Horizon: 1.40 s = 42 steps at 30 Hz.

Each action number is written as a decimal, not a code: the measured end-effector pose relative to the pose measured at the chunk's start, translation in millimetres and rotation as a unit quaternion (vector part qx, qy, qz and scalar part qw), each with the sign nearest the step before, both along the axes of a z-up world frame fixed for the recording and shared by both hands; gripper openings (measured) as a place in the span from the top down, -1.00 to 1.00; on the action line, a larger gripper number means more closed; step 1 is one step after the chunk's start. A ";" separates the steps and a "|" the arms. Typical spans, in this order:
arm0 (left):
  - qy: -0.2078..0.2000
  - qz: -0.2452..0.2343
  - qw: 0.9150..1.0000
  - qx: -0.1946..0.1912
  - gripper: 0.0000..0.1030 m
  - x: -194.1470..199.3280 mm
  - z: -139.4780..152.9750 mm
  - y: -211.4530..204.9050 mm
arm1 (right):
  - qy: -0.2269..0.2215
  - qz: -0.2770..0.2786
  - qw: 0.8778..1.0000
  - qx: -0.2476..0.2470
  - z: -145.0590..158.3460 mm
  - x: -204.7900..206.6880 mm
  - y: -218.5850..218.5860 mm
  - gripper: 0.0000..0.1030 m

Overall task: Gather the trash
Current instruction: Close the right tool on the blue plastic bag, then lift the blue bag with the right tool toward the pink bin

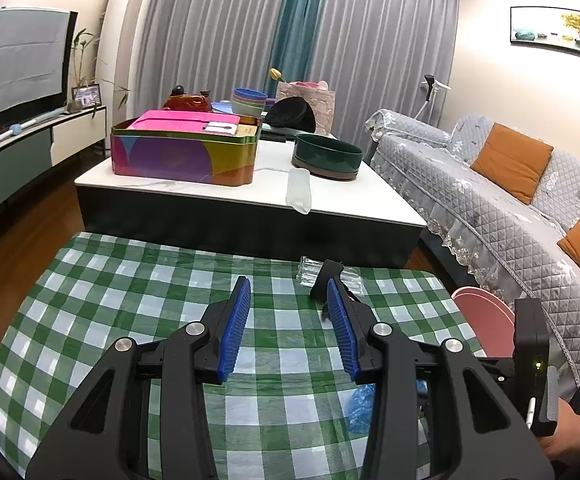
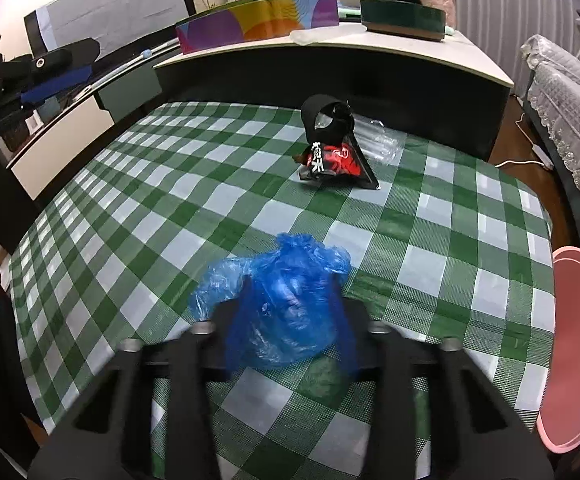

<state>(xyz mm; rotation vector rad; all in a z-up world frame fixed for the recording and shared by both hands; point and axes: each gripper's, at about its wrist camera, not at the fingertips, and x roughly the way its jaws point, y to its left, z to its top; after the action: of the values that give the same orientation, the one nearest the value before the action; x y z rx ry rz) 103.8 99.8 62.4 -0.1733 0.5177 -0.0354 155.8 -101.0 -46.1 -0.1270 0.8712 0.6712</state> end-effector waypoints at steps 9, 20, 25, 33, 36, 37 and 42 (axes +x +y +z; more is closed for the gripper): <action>0.003 -0.006 1.000 0.002 0.23 5.8 -3.2 -8.8 | -0.025 -0.045 0.999 0.019 14.5 7.3 -32.0 0.96; 0.026 -0.022 0.999 0.014 0.23 19.8 -23.4 -33.1 | -0.038 -0.140 0.989 0.029 25.3 22.0 -84.9 0.96; 0.040 -0.033 0.998 0.027 0.23 31.5 -39.7 -47.6 | -0.043 -0.161 0.985 0.034 29.3 27.1 -103.4 0.96; 0.067 -0.046 0.996 0.036 0.23 59.3 -65.7 -65.9 | -0.048 -0.171 0.983 0.052 34.9 35.2 -120.0 0.96; 0.078 -0.043 0.996 0.028 0.23 75.0 -75.2 -69.9 | -0.045 -0.176 0.982 0.058 35.3 38.4 -126.2 0.96; 0.082 -0.042 0.995 0.026 0.23 80.1 -77.9 -71.1 | -0.044 -0.178 0.981 0.061 35.4 39.7 -128.9 0.96; 0.098 -0.039 0.994 0.034 -0.27 108.6 -89.5 -84.7 | -0.044 -0.182 0.980 0.068 37.1 41.3 -136.6 0.96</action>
<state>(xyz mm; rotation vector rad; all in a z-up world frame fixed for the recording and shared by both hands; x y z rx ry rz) 212.4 15.2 -27.1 -0.0904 0.7201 -0.0772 197.2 -237.6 -8.9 0.1238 0.7358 0.3771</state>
